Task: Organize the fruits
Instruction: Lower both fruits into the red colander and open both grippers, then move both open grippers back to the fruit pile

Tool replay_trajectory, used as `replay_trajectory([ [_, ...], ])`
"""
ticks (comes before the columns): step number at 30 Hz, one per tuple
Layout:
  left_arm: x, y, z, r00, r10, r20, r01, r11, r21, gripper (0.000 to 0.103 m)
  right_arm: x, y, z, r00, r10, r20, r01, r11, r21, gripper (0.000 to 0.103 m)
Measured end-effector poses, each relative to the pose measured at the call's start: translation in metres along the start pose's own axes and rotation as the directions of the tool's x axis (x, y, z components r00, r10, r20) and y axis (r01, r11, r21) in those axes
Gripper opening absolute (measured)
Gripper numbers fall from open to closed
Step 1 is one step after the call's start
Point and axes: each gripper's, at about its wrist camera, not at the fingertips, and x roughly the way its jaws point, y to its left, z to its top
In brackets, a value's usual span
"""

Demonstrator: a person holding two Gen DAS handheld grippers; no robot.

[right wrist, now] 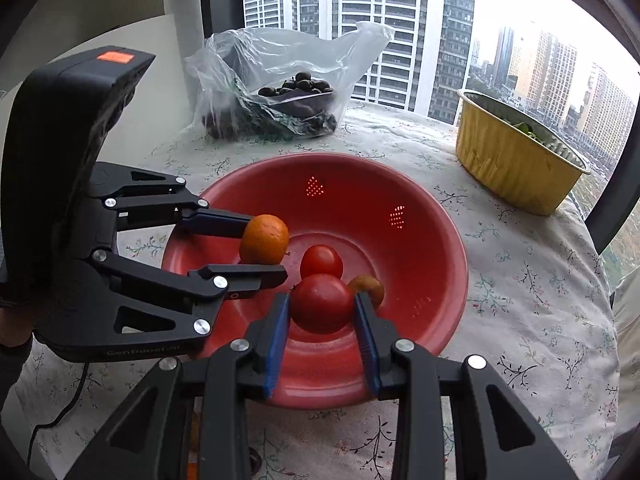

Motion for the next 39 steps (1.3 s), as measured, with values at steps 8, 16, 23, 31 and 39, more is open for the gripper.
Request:
replay_trajectory([
  [8, -0.003, 0.002, 0.000, 0.999, 0.036, 0.009, -0.036, 0.999, -0.010, 0.055, 0.008, -0.003, 0.002, 1.000, -0.017, -0.012, 0.017, 1.000, 0.000, 0.036],
  [16, -0.012, 0.003, -0.004, 0.998, 0.051, 0.022, -0.050, 0.998, -0.025, 0.064, 0.004, -0.009, 0.002, 1.000, -0.022, 0.006, 0.022, 1.000, 0.019, 0.050],
  [23, -0.050, -0.001, -0.017, 0.995, 0.042, 0.088, -0.037, 0.998, -0.058, 0.089, -0.034, -0.017, -0.010, 0.996, -0.010, 0.087, 0.003, 0.997, 0.076, 0.057],
  [31, -0.118, -0.036, -0.058, 0.983, 0.010, 0.181, 0.000, 0.998, -0.060, 0.096, -0.114, -0.007, -0.071, 0.972, 0.043, 0.231, -0.078, 0.986, 0.147, 0.065],
  [39, -0.186, -0.102, -0.114, 0.971, 0.016, 0.238, -0.014, 1.000, -0.013, 0.096, -0.170, 0.024, -0.141, 0.954, 0.039, 0.296, -0.102, 0.974, 0.200, 0.068],
])
